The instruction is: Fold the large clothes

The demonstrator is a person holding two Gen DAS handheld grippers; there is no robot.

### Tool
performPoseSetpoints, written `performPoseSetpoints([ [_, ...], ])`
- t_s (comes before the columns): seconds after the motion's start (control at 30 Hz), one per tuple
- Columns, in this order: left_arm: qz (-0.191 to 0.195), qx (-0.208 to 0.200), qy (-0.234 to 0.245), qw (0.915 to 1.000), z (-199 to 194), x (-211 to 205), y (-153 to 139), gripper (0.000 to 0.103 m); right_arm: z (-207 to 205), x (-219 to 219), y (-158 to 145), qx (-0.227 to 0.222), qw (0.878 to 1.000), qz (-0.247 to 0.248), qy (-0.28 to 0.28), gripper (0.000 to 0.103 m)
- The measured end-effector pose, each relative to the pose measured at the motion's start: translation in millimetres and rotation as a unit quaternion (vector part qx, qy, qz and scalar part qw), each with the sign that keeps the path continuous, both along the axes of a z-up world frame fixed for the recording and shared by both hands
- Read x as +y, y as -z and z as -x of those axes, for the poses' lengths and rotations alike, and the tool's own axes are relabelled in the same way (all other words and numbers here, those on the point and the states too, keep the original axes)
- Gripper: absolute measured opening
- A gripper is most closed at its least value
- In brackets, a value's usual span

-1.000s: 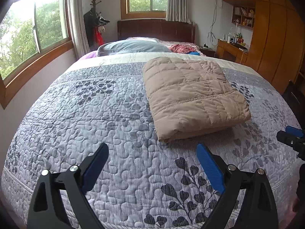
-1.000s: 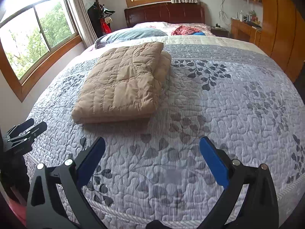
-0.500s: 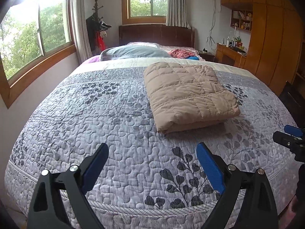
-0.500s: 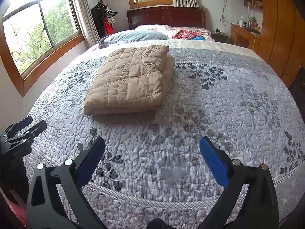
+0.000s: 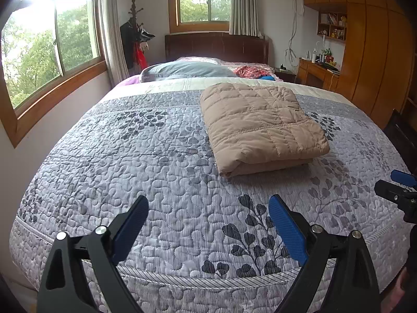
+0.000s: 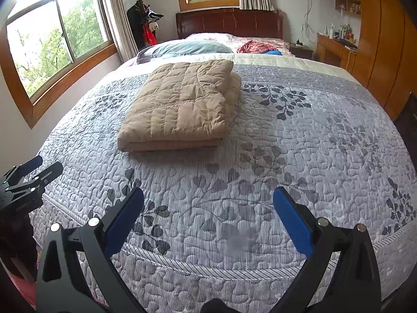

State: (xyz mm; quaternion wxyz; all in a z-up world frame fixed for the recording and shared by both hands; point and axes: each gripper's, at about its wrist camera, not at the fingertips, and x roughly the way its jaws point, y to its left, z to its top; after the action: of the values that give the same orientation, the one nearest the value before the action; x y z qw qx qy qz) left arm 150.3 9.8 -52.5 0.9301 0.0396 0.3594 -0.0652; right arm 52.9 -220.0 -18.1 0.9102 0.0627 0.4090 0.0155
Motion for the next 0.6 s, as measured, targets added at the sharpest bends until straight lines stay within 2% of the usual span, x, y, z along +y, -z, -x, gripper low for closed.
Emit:
performPoseSetpoints([
  [0.6, -0.001, 0.001, 0.003, 1.0, 0.1, -1.0, 1.9, 0.094, -0.3, 0.5, 1.2, 0.002, 1.0, 0.003, -0.002, 0.099],
])
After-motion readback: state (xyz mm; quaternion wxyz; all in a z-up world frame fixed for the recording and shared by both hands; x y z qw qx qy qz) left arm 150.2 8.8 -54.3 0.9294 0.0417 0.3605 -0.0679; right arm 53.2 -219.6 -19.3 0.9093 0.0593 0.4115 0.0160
